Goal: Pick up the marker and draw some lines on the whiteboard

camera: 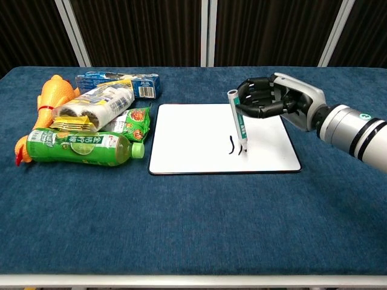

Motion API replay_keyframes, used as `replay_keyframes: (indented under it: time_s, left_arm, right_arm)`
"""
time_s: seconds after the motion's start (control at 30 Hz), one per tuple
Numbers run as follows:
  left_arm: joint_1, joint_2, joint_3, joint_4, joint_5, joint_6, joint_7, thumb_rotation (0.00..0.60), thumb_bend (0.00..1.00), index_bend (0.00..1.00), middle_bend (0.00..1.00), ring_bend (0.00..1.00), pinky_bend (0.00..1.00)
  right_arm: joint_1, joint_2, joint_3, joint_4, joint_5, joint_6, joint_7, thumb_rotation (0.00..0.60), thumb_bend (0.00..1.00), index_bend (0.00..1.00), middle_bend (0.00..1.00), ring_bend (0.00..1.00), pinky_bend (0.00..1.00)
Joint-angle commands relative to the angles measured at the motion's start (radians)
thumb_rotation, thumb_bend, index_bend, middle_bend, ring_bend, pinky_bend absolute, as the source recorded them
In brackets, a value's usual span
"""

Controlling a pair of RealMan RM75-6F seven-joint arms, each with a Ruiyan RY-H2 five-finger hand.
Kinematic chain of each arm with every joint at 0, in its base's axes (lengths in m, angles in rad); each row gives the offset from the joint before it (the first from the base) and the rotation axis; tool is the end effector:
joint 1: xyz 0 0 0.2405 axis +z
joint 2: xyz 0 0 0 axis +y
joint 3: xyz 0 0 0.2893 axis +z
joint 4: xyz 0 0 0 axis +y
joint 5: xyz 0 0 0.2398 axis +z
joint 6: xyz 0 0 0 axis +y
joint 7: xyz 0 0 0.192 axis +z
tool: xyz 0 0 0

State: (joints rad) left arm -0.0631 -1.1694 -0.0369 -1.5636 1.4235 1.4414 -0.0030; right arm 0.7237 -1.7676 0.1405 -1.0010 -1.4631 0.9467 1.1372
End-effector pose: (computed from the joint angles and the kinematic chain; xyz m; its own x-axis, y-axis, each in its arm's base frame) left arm -0.3810 0.2224 0.1284 0.3804 0.0667 0.9224 0.9185 0.0895 -0.3853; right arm -0.1958 -0.4314 -0.1137 -0.5338 -0.5180 0.6684 -0.7775 -0.0102 -0.6288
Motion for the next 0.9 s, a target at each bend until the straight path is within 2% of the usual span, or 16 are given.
replay_keyframes:
  time_s: [0.03, 0.2, 0.5, 0.73, 0.9]
  left_arm:
    - [0.001, 0.001, 0.0, -0.003, -0.002, 0.0, 0.003, 0.6, 0.03, 0.16, 0.04, 0.03, 0.01]
    - [-0.003, 0.004, -0.001, -0.015, -0.007, -0.008, 0.018, 0.6, 0.03, 0.16, 0.04, 0.03, 0.01]
    - [-0.001, 0.008, -0.001, -0.021, -0.011, -0.008, 0.023, 0.6, 0.03, 0.16, 0.04, 0.03, 0.01]
    - [0.0, 0.006, 0.0, -0.017, -0.011, -0.007, 0.018, 0.6, 0.03, 0.16, 0.04, 0.03, 0.01]
    - [0.004, 0.001, 0.002, -0.009, -0.011, -0.006, 0.01, 0.6, 0.03, 0.16, 0.04, 0.03, 0.01]
  right_arm:
    - [0.018, -0.018, 0.056, 0.079, 0.067, -0.044, -0.043, 0.6, 0.52, 0.65, 0.57, 0.36, 0.21]
    - [0.059, -0.071, 0.077, 0.188, 0.082, -0.099, -0.025, 0.6, 0.52, 0.65, 0.57, 0.36, 0.21]
    - [0.09, -0.147, 0.063, 0.31, 0.049, -0.107, 0.034, 0.6, 0.52, 0.65, 0.57, 0.36, 0.21]
    - [0.093, -0.154, 0.042, 0.321, 0.024, -0.097, 0.059, 0.6, 0.52, 0.65, 0.57, 0.36, 0.21]
    - [0.052, -0.1, -0.016, 0.228, -0.017, -0.07, 0.055, 0.6, 0.52, 0.65, 0.57, 0.36, 0.21]
